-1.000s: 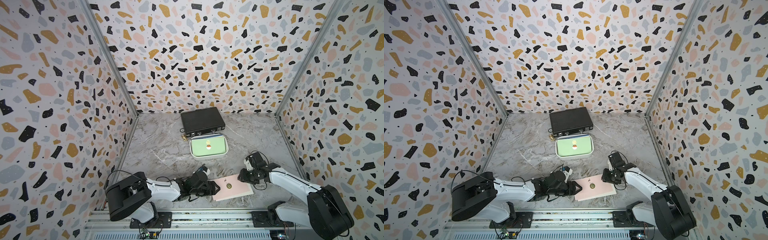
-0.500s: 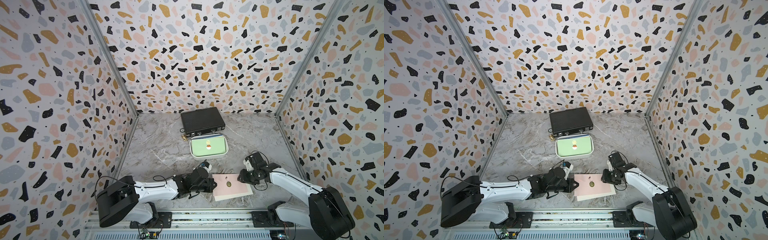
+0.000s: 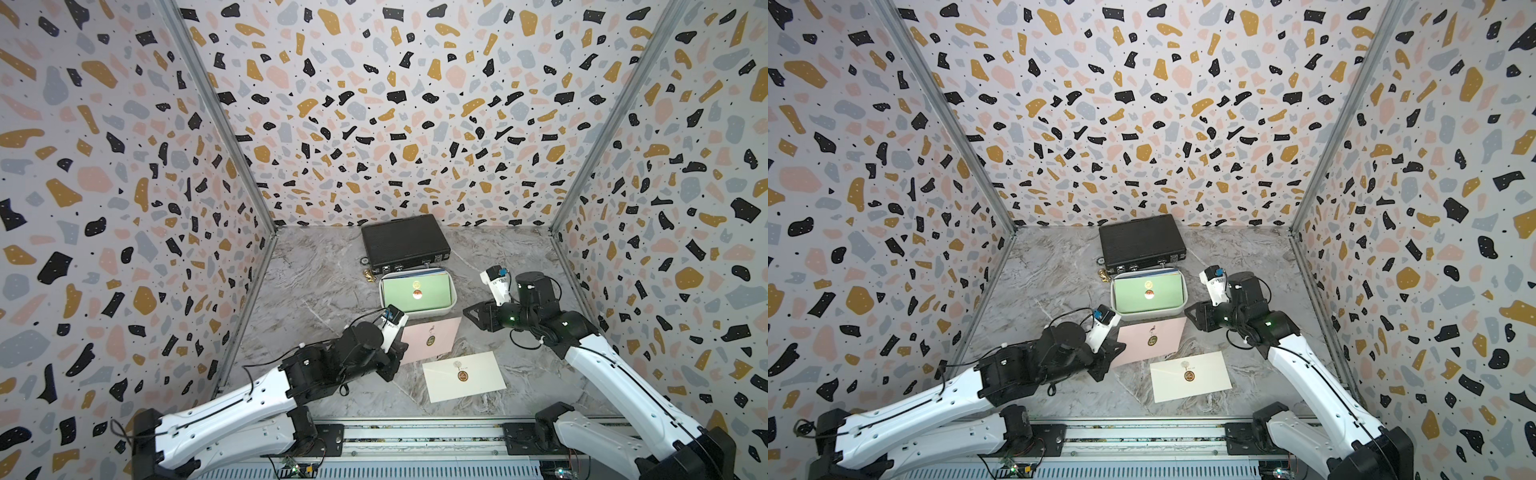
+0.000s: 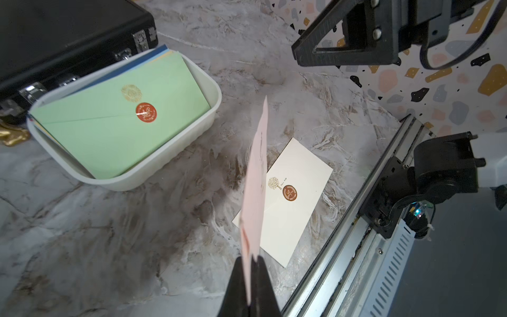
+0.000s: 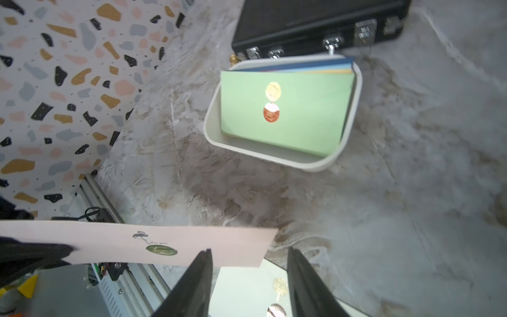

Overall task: Put the sealed envelopes into the storage box
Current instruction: Pick up the envelope from the center of the board.

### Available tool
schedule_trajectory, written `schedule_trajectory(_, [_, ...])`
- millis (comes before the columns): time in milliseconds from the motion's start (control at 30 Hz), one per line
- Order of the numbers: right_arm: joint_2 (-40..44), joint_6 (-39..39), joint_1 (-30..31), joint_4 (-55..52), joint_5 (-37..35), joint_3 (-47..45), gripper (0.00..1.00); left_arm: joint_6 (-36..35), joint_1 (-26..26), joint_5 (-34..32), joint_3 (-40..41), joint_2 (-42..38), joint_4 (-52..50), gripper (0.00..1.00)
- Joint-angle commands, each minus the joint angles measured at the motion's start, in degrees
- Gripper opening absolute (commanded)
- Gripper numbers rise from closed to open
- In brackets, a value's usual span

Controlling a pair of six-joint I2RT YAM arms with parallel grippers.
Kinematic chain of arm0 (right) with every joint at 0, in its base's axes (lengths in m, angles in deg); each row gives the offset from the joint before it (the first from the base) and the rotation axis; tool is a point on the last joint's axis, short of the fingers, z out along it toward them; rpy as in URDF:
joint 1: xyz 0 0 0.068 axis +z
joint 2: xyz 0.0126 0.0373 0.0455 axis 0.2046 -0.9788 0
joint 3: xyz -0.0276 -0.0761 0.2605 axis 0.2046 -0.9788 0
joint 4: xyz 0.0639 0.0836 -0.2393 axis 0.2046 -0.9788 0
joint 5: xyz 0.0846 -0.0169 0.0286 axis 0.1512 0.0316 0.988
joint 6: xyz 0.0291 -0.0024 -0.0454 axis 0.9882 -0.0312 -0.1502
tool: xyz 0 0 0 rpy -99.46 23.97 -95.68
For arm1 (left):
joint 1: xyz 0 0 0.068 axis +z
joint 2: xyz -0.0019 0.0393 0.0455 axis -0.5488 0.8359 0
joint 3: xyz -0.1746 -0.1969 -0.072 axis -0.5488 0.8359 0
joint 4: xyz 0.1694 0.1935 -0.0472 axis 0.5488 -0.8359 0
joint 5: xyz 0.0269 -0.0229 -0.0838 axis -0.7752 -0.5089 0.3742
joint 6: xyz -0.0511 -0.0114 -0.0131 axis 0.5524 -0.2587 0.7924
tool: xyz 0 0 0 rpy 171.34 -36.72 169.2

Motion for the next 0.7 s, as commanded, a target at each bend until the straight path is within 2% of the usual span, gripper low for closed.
schedule_trajectory(0, [0.36, -15.02, 3.13, 0.88, 7.58, 4.67, 0.55, -11.31, 0.19, -0.47, -0.95, -3.64, -4.77, 0.00])
schedule_trajectory(67, [-0.70, -25.03, 5.32, -3.43, 11.55, 8.36, 0.58, -14.76, 0.24, 2.36, -0.44, -5.81, -4.97, 0.00])
schedule_trajectory(133, [-2.18, -33.67, 7.31, -8.81, 12.56, 11.73, 0.61, -17.16, 0.22, 4.85, -0.41, -7.05, -5.64, 0.00])
schedule_trajectory(267, [-7.42, -46.56, 12.43, -19.42, 13.24, 18.31, 0.65, -19.38, 0.22, 5.13, -0.29, -8.45, -6.41, 0.00])
schedule_trajectory(367, [-11.69, -51.83, 16.43, -25.24, 11.54, 21.71, 0.66, -20.29, 0.24, 4.87, -0.16, -8.58, -6.22, 0.00])
schedule_trajectory(500, [-15.16, -53.34, 19.94, -27.09, 8.63, 22.69, 0.65, -20.64, 0.24, 5.80, -0.15, -8.68, -6.19, 0.00])
schedule_trajectory(600, [-17.21, -53.99, 21.23, -27.14, 8.25, 22.39, 0.58, -20.82, 0.24, 6.76, 0.32, -9.24, -5.65, 0.00])
schedule_trajectory(667, [-18.68, -53.90, 21.73, -26.96, 8.24, 22.23, 0.49, -20.69, 0.24, 6.51, 0.93, -9.69, -5.03, 0.00])
